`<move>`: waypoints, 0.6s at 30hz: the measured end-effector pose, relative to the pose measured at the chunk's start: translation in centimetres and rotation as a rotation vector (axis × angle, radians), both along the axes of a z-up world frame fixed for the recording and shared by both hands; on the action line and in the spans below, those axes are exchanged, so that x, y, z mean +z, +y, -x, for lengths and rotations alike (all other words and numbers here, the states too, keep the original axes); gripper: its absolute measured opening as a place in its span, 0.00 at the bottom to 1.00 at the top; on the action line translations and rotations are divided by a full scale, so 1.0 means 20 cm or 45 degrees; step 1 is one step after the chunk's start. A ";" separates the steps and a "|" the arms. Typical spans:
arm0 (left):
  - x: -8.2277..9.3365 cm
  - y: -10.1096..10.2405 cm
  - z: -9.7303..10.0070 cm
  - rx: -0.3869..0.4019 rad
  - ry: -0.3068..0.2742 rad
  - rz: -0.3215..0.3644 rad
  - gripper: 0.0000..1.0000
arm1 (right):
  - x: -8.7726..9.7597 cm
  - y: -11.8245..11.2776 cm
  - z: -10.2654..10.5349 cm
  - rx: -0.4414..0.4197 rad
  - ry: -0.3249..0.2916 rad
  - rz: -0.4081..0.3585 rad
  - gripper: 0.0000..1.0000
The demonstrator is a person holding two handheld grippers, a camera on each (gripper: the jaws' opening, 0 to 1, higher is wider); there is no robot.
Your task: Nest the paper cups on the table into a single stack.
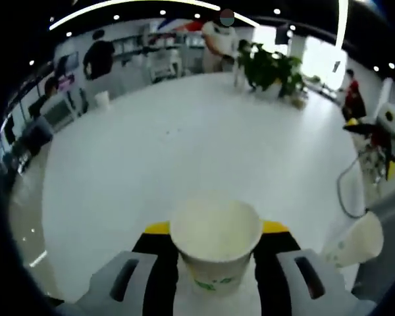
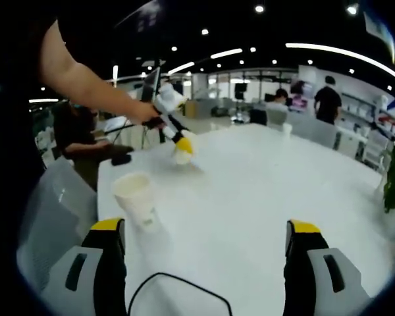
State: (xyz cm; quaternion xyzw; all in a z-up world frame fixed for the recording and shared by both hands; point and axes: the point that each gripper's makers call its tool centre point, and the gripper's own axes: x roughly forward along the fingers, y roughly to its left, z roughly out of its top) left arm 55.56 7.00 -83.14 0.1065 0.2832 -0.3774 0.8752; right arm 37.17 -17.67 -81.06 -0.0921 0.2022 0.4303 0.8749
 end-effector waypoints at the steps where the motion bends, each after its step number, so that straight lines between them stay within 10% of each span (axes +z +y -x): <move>1: 0.04 -0.01 -0.01 0.001 -0.038 0.047 0.42 | 0.00 0.00 0.00 -0.001 0.001 -0.001 1.00; 18: 0.38 -0.06 -0.17 0.152 -0.259 0.417 0.41 | 0.02 -0.01 -0.05 -0.002 -0.001 -0.005 1.00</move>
